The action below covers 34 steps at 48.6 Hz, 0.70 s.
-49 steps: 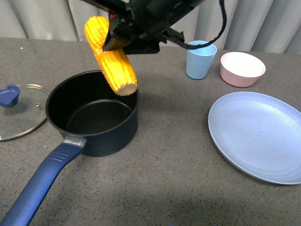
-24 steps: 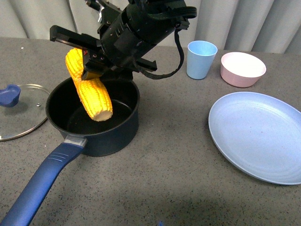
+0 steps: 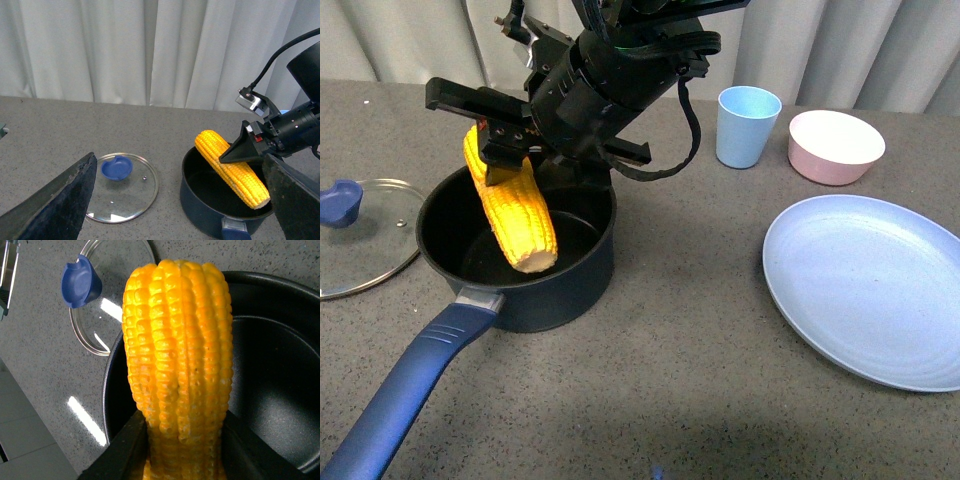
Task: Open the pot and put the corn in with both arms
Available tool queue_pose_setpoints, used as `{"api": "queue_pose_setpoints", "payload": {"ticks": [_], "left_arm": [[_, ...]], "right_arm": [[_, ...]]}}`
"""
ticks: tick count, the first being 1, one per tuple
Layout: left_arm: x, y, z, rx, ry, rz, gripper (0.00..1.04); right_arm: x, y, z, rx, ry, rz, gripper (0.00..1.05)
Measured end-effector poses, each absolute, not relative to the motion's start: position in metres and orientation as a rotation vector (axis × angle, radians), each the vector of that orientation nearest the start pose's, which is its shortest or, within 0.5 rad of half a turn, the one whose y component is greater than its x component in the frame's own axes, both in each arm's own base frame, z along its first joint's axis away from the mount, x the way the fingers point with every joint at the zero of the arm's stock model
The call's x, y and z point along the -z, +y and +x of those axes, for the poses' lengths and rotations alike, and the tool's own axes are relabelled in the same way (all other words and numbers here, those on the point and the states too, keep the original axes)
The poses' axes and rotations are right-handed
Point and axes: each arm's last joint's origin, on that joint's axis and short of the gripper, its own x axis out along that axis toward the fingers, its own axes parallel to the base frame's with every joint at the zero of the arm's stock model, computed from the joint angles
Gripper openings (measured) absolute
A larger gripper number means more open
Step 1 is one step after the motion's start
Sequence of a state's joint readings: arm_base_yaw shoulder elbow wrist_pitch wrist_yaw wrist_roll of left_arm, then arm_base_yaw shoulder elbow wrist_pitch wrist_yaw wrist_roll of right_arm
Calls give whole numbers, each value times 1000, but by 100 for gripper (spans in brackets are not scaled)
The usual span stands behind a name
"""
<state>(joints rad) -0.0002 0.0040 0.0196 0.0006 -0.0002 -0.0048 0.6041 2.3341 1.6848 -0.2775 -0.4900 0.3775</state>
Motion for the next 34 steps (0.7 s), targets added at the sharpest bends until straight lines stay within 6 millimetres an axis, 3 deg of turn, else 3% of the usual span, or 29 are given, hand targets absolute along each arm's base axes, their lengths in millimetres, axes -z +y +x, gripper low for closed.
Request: {"api": "queue_pose_setpoints", "payload": {"ticks": [3,11,18,34], "left_arm": [[-170,0,97,0,-16,-5,98],[-170,0,97,0,-16,-5,98],[-170,0,97,0,-16,-5,98],[-170,0,97,0,-16,-5,98]], "right_arm": [[-119,288,396,-812,1140,260,50],[-121,281,394,-804,1125,263,73],[-135,269,389,-792,1080,270,97],[-172,226,374,-670,882,251,95]]}}
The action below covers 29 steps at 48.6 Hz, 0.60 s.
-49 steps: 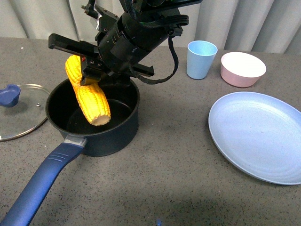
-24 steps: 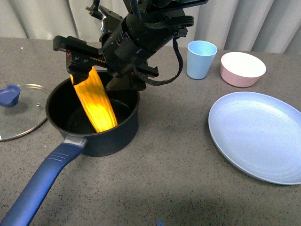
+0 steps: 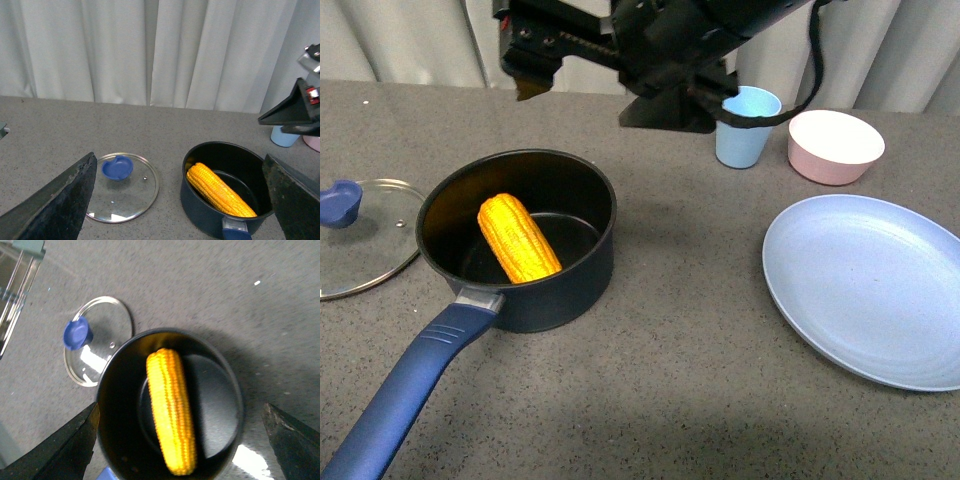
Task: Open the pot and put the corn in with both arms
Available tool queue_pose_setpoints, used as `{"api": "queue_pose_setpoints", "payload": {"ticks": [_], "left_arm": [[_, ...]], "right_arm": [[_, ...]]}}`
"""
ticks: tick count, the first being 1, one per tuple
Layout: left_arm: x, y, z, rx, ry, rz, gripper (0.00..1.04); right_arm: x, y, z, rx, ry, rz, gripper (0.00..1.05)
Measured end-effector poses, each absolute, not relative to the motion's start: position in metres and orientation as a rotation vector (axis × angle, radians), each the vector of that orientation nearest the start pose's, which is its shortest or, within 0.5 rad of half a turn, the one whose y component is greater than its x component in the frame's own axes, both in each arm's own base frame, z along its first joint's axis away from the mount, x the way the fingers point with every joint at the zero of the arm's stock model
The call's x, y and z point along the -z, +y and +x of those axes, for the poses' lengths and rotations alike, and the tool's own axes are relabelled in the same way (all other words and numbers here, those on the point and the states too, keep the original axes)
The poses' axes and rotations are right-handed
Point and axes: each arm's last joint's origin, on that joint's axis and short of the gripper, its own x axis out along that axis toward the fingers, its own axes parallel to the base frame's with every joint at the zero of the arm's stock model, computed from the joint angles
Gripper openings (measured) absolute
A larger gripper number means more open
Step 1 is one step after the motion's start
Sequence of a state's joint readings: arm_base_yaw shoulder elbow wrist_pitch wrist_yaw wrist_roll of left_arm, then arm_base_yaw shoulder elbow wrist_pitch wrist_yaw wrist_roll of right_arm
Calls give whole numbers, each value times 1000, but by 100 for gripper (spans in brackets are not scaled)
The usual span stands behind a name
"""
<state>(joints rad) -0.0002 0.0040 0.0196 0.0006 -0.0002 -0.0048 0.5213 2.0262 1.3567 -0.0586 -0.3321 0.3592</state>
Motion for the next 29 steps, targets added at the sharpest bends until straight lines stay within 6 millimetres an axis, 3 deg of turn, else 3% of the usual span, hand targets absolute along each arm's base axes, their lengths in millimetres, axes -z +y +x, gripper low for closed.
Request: {"api": "queue_pose_setpoints", "payload": {"ticks": [14,23,29], "left_arm": [[-170,0,97,0,-16,-5,98],[-170,0,97,0,-16,-5,98],[-170,0,97,0,-16,-5,98]], "right_arm": [[-191,153,338,-391,687,261,95],[-192,106,300,-181,540,217,95],[-194,92,280,-119,422,186,95]]}}
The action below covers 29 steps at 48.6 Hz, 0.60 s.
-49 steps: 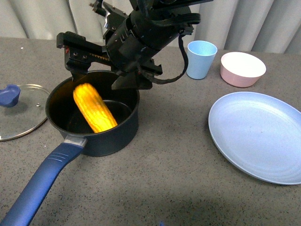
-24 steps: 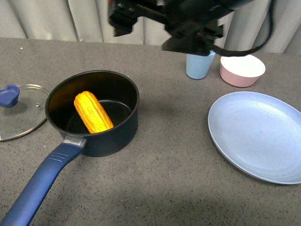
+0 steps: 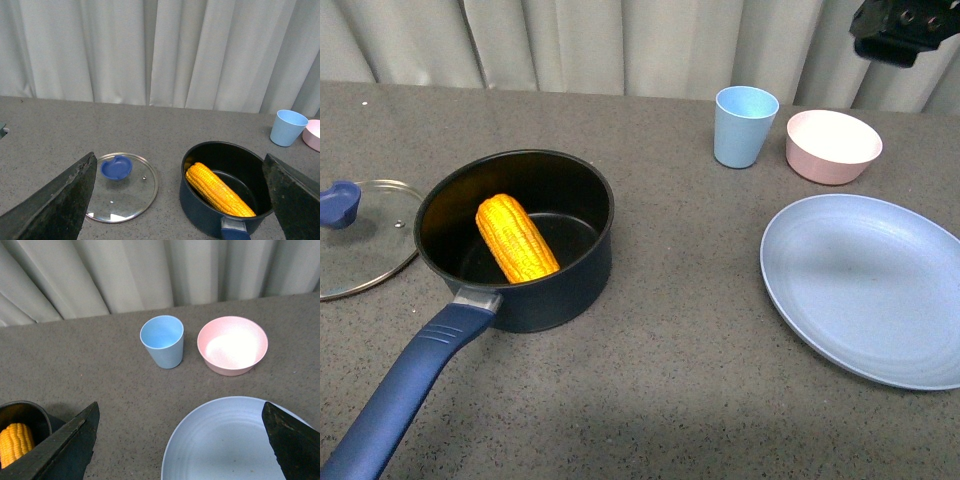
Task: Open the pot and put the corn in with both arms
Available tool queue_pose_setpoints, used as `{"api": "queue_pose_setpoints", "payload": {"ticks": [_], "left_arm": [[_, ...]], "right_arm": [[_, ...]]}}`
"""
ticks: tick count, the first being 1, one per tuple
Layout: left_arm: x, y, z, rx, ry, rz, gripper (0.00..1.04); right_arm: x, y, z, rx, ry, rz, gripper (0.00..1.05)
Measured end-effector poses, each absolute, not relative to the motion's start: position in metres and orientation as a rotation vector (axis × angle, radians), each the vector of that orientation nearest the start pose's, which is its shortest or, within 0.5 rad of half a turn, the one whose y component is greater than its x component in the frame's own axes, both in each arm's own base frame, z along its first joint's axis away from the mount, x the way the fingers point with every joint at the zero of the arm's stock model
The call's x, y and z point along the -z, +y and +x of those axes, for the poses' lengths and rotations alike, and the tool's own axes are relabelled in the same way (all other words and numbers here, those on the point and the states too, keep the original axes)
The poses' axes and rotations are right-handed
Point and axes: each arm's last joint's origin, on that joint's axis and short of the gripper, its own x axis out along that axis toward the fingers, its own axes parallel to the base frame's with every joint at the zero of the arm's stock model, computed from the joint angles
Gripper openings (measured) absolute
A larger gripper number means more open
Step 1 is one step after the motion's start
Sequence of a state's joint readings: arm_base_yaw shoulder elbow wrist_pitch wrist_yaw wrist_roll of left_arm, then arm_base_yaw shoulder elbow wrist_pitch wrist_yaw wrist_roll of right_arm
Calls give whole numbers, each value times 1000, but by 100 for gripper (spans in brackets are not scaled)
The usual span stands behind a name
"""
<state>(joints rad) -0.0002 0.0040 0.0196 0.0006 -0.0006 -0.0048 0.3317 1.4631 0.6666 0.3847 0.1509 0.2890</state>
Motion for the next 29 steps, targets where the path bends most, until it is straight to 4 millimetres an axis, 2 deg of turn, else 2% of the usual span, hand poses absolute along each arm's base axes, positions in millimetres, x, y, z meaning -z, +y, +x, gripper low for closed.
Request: {"api": "queue_pose_setpoints", "payload": {"ticks": [4,10,14,19,25,27,29], "left_arm": [[-170,0,97,0,-17,-4,98],[-170,0,97,0,-16,-5,98],[-170,0,97,0,-17,-5,98],[-170,0,97,0,-17,-5,98],[-170,0,97,0,-17,-5,98],[-170,0,97,0,-17,-5,98],[-170,0,97,0,-17,-5,98]], "right_arm": [[-192,85,274,-33,229,113,85],[-184,65,250,-9,47,45,63],[-184,54,237,-2,16,28,51],[-181,39,216,-3,7,10,28],[-176,31,203,-1,15,4,10],[-175,28,196,-3,15,2,1],[-174,25,192,-3,15,0,1]]}}
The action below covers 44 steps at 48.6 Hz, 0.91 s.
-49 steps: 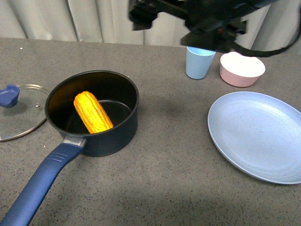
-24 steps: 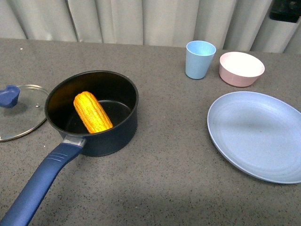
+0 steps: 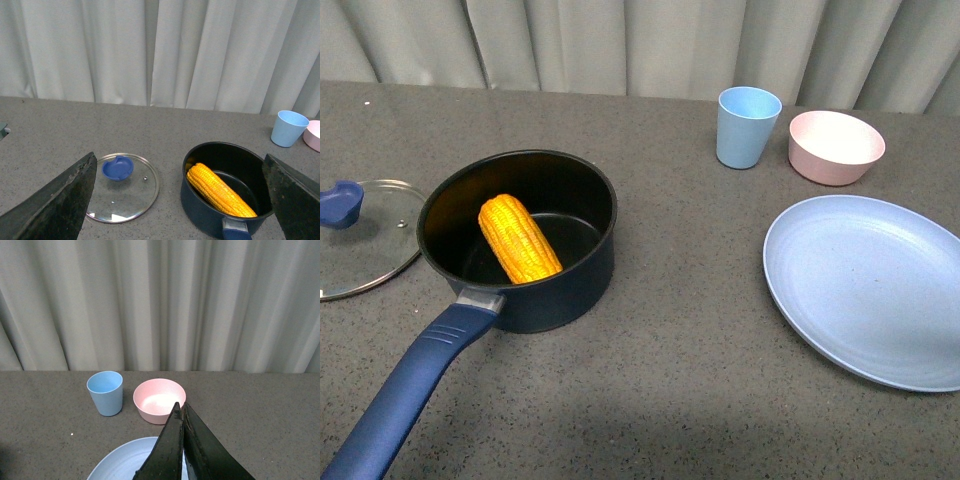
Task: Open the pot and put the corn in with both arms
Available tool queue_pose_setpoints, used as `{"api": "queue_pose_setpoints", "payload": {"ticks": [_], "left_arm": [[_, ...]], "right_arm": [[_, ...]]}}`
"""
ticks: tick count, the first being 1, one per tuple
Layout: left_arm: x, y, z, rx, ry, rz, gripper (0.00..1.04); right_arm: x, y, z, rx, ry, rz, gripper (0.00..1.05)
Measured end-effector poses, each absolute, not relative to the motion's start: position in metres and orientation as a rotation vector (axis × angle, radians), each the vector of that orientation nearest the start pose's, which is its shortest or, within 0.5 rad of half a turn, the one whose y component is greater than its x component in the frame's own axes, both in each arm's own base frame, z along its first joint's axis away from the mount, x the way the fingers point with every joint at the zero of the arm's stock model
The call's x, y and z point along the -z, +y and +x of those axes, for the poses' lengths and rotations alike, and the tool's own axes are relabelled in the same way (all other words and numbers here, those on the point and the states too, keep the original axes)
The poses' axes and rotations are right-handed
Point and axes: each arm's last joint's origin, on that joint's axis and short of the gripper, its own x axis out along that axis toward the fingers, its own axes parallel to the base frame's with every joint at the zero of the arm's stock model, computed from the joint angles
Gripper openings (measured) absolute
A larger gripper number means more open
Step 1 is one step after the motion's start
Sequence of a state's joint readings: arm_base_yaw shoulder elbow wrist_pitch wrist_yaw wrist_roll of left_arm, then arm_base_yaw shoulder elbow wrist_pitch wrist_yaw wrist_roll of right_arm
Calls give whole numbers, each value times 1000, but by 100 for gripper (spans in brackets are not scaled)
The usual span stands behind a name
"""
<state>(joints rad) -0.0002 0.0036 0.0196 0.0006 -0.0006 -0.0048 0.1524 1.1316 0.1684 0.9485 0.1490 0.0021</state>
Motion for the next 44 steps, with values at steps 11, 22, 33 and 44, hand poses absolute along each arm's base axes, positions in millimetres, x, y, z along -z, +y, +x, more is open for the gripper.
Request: {"api": "queue_pose_setpoints", "payload": {"ticks": [11,22,33,44], "left_arm": [[-170,0,97,0,-17,-5,98],[-170,0,97,0,-17,-5,98],[-170,0,97,0,-17,-5,98],[-170,0,97,0,-17,-5,98]], "right_arm": [[-163,15,172,1,10,0,1],[-162,1,152,1,13,1,1],[-163,0,141,0,14,1,1],[-166,0,132,-1,3,1,1]]}}
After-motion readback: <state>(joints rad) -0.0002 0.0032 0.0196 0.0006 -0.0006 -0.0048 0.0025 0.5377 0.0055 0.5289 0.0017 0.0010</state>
